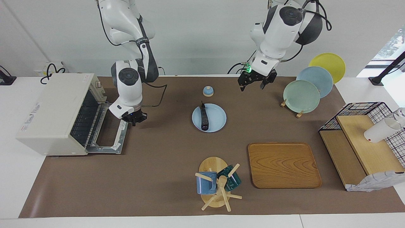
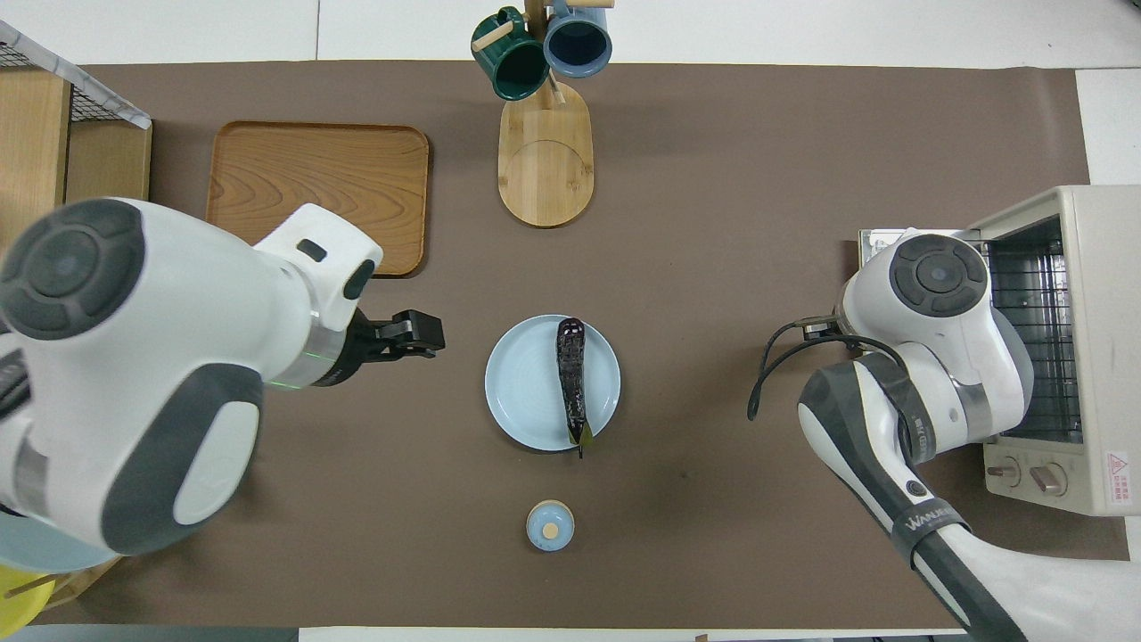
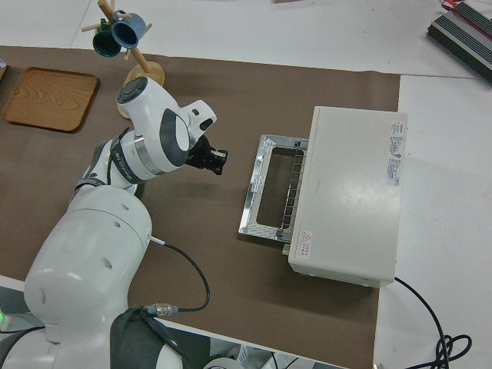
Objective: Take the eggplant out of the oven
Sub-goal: 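Withdraw the right gripper while the left gripper reaches the eggplant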
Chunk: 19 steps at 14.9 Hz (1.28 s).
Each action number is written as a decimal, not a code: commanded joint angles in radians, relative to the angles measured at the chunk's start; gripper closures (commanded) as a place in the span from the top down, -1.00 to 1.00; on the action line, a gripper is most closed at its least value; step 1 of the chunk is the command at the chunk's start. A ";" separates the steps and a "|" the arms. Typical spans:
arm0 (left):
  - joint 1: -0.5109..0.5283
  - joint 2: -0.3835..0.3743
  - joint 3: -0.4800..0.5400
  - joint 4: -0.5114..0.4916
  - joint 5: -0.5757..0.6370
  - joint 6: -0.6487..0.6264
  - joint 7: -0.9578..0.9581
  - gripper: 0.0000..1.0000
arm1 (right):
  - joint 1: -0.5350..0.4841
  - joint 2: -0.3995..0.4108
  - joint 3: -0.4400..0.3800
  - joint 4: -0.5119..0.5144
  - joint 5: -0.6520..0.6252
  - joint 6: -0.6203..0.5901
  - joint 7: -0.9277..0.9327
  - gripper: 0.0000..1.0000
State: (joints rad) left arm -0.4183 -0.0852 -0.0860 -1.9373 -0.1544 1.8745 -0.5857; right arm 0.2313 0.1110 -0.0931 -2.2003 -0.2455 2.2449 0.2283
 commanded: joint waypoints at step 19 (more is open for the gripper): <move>-0.295 0.410 0.020 -0.057 -0.016 0.528 -0.040 0.83 | -0.110 -0.031 0.016 0.046 -0.126 -0.060 -0.237 -1.00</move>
State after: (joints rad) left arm -0.6968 0.3059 -0.0811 -1.9911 -0.1636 2.3741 -0.6454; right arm 0.1888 0.0994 -0.0697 -2.2263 -0.3341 2.2460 0.0746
